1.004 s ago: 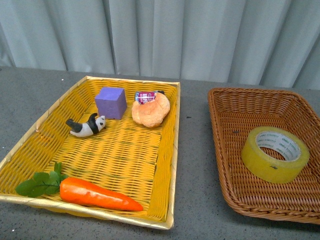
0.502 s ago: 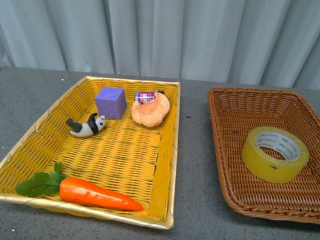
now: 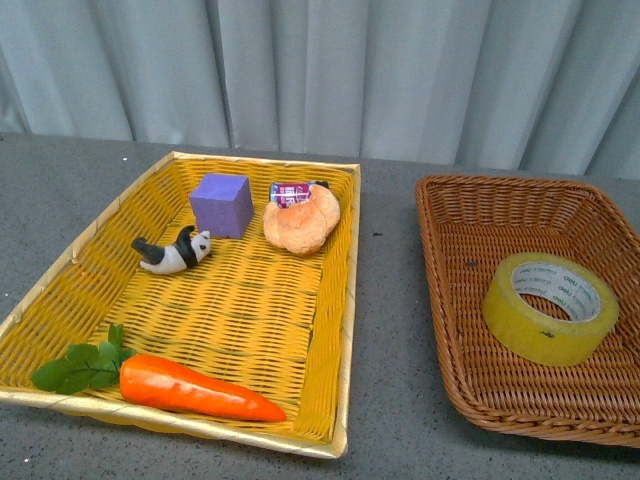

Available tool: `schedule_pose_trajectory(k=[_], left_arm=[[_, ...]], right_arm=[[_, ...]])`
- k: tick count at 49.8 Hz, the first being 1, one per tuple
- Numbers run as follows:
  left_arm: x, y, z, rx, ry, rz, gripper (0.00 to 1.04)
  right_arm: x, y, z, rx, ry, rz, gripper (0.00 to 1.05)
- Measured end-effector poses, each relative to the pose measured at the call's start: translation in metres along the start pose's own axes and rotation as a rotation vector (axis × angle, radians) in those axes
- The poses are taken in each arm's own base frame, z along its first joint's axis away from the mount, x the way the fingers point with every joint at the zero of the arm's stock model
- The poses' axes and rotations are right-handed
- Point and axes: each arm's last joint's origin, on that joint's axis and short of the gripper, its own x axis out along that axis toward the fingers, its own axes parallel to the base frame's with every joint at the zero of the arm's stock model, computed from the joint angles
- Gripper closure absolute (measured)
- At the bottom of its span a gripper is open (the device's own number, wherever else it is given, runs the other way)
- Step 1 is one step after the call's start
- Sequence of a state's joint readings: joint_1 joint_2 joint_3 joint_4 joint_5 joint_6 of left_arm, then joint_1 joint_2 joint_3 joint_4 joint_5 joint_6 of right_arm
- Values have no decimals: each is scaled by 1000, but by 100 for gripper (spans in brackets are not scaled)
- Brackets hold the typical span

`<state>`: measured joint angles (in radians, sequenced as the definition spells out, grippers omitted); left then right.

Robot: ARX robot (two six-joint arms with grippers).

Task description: Move tape to another basket

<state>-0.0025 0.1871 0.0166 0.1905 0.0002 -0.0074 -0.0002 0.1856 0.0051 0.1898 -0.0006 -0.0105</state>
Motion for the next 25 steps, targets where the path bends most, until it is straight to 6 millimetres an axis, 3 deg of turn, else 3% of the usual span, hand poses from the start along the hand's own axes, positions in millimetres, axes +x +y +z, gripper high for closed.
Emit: schedule_pose_trajectory(k=[18,25], left_arm=[[-12,0,-3,0,6,0,101],[-12,0,-3,0,6,0,71]], right_arm=[[-11,0,-3,0,6,0,104],[-11,0,-3,0,6,0,80]])
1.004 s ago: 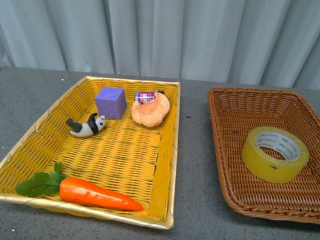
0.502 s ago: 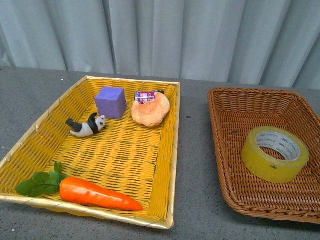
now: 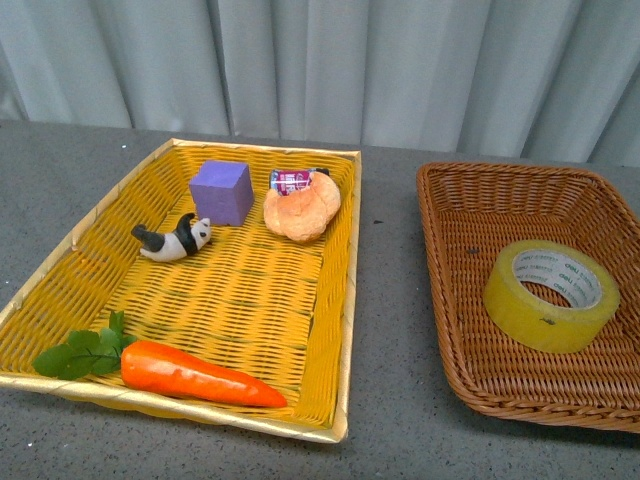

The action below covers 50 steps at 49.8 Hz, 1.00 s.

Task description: Move tape to another basket

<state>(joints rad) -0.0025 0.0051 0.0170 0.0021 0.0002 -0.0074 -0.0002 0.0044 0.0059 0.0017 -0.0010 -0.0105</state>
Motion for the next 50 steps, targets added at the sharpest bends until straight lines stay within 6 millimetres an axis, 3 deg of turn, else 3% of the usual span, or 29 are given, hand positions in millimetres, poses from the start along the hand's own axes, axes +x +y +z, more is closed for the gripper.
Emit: schedule_pose_trajectory(k=[10,15,19,21,50], left_arm=[[0,0,0,0,0,0,39],[0,0,0,0,0,0,15],[0,0,0,1,0,0,5],[0,0,0,2,0,0,7],[0,0,0,2,0,0,7]], right_arm=[[0,0,0,0,0,0,48],[0,0,0,0,0,0,25],[0,0,0,0,0,0,12],[0,0,0,1,0,0,7],[0,0,0,1,0,0,9]])
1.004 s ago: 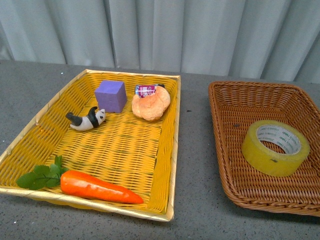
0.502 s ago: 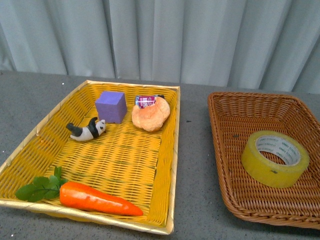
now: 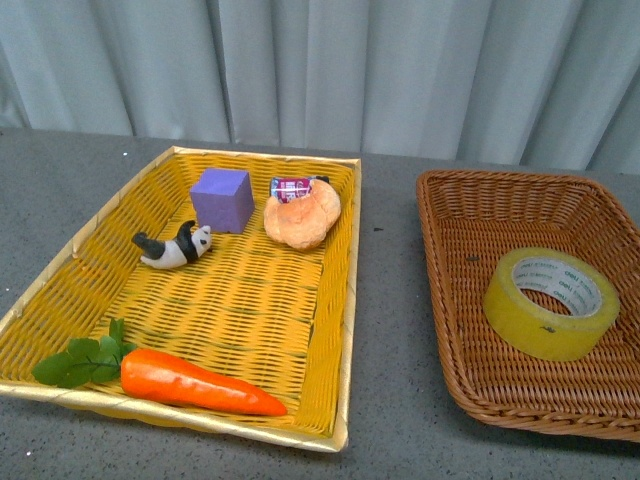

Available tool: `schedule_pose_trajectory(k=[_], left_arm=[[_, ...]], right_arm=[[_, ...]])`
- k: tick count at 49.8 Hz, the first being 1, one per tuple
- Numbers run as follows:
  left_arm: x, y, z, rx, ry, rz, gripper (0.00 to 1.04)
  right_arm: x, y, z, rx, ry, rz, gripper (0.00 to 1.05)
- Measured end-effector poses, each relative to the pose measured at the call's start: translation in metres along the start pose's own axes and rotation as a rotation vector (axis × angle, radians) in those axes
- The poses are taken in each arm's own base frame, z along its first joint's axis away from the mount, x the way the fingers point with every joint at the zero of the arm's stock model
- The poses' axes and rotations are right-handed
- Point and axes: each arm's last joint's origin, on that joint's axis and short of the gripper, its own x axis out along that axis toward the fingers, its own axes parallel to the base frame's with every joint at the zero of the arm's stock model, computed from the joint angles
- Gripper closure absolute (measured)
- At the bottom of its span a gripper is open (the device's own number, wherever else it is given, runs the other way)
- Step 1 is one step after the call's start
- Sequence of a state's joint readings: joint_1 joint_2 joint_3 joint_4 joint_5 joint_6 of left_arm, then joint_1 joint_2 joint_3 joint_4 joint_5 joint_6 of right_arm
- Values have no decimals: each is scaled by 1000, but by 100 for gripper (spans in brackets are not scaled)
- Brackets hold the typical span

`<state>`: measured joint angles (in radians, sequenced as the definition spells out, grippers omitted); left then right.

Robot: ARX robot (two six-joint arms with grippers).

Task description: Move tape to another basket

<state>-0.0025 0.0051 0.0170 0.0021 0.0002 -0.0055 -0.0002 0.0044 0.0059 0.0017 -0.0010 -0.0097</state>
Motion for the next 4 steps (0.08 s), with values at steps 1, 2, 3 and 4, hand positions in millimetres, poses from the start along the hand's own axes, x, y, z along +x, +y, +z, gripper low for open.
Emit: schedule_pose_trajectory(k=[1,2,3,4], left_arm=[[0,0,0,0,0,0,7],[0,0,0,0,0,0,7],[0,0,0,0,0,0,7],[0,0,0,0,0,0,7]], right_arm=[[0,0,0,0,0,0,9],[0,0,0,0,0,0,9],[0,0,0,0,0,0,9],[0,0,0,0,0,0,9]])
